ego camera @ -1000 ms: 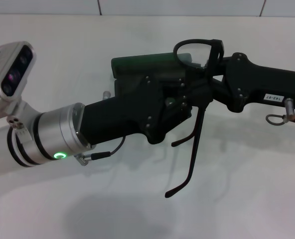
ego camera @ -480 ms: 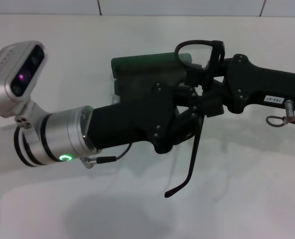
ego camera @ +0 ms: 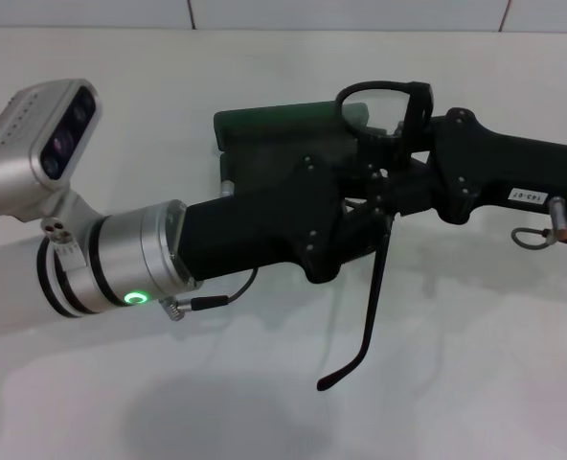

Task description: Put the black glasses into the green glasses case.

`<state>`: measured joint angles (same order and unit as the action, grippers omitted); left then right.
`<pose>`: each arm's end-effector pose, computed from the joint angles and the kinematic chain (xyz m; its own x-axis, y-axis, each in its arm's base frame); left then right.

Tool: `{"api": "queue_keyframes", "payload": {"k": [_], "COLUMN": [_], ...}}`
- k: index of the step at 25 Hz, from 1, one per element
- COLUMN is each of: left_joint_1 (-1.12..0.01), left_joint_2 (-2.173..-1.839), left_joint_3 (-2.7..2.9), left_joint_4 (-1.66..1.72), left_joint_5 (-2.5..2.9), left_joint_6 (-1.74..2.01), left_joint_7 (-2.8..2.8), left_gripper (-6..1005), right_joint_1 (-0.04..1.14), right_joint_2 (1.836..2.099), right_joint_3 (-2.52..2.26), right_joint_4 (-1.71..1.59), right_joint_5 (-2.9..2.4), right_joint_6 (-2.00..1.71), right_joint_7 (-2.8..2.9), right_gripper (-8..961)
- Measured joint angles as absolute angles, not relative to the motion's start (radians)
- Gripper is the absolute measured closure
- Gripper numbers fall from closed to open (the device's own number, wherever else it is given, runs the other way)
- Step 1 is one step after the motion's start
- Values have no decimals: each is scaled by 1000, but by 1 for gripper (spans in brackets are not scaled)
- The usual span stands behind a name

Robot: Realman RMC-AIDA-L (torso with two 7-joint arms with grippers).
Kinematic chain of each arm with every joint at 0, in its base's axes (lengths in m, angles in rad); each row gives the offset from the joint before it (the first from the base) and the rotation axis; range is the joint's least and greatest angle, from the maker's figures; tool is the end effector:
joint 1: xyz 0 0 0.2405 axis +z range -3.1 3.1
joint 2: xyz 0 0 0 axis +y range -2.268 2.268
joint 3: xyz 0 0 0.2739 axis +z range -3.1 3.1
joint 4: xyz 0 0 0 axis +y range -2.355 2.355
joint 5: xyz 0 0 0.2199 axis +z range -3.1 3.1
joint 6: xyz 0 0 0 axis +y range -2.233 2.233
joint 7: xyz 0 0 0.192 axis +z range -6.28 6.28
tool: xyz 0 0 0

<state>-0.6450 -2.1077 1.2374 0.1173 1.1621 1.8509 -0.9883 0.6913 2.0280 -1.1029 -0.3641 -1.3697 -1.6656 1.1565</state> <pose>-0.1571 0.2968 -0.0915 0.4200 0.2467 0.8733 0.2052 -0.9632 0.1734 0.1549 0.3623 -0.0641 0.6337 -0.1441 -0.7600 -0.1899 -0.9814 0.0278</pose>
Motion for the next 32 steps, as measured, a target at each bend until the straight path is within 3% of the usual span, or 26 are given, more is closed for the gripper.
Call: {"api": "queue_keyframes", "payload": {"k": [27, 32], "left_joint_1": [-644, -631], "left_joint_2": [-2108, -2108], "left_joint_3": [1272, 1298], "left_joint_4": [109, 112], "left_joint_5": [1148, 1129], "left_joint_6": [1870, 1926], "left_joint_7": [-972, -945], "left_gripper": [911, 911], "right_joint_1": [655, 595], "right_joint_2": [2028, 2013], "right_joint_3": [-1145, -1141], "right_joint_4": [-363, -377], "right_joint_5": [-1301, -1183], "right_joint_6": [-1673, -1700], "right_joint_7": [1131, 1115], "right_gripper": [846, 846]}}
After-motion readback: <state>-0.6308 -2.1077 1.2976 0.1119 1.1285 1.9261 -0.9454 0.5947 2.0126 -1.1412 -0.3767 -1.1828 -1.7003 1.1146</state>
